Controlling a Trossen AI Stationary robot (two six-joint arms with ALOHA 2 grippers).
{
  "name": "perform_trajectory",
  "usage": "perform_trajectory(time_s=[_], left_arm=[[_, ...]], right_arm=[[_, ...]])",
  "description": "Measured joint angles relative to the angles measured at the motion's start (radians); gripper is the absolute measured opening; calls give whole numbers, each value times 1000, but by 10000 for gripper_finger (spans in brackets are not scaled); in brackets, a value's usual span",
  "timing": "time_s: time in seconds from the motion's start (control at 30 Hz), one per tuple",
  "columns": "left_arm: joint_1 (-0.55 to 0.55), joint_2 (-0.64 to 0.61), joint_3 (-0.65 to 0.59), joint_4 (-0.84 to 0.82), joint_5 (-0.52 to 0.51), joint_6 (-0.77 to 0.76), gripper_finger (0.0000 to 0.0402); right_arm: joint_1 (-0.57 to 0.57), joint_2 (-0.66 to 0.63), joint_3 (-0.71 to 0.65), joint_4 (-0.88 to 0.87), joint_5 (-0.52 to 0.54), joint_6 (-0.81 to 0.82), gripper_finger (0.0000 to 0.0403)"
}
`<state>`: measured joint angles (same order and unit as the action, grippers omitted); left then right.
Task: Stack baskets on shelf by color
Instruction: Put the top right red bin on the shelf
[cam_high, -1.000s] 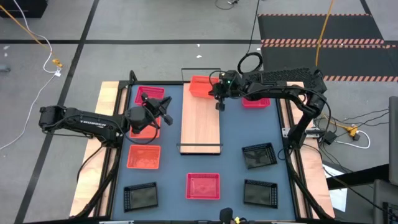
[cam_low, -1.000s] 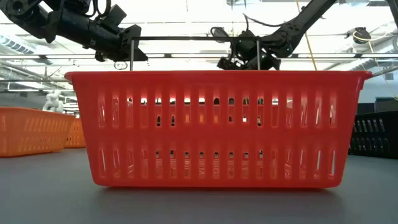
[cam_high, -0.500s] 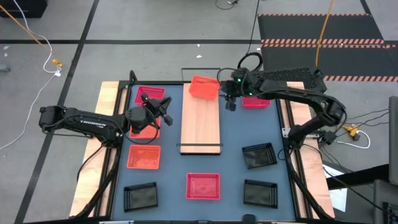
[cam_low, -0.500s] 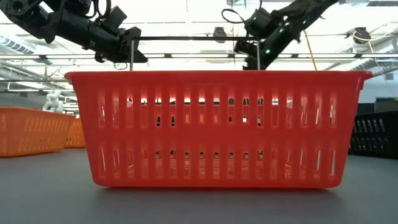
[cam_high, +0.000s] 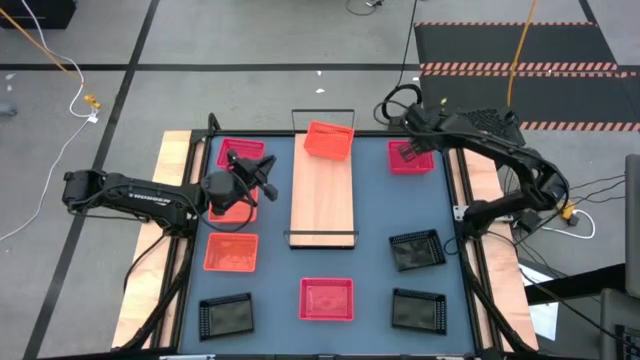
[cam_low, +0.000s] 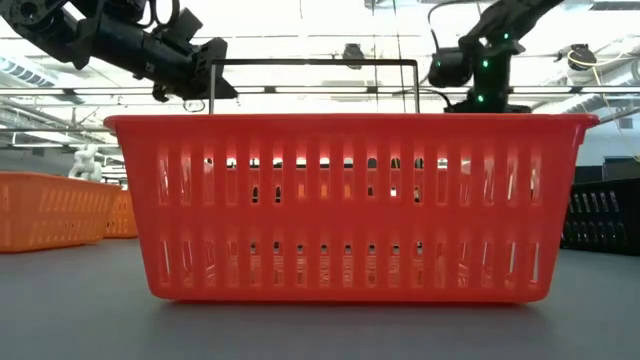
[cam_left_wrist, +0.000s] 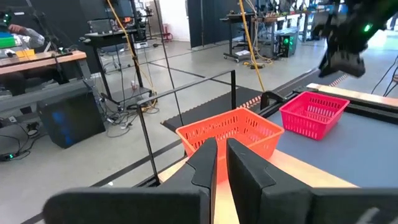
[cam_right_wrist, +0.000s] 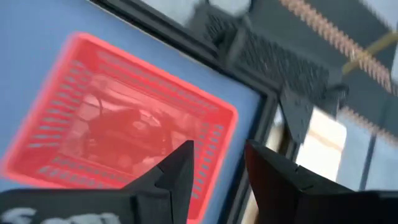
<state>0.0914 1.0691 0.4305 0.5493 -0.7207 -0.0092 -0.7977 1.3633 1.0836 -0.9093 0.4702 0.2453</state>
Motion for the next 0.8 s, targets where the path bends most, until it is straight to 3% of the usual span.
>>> perform_trajectory(time_s=[0.2,0.43,0.8], left_arm=[[0,0,0,2,0,16,37],[0,0,0,-21,0,29,37],[0,0,0,-38,0,25,37]], right_arm=[[-95,62,-10,8,-12,33,137],[-189,123,-72,53,-184,23,137],[-191,124,-85,89,-186,31,116]])
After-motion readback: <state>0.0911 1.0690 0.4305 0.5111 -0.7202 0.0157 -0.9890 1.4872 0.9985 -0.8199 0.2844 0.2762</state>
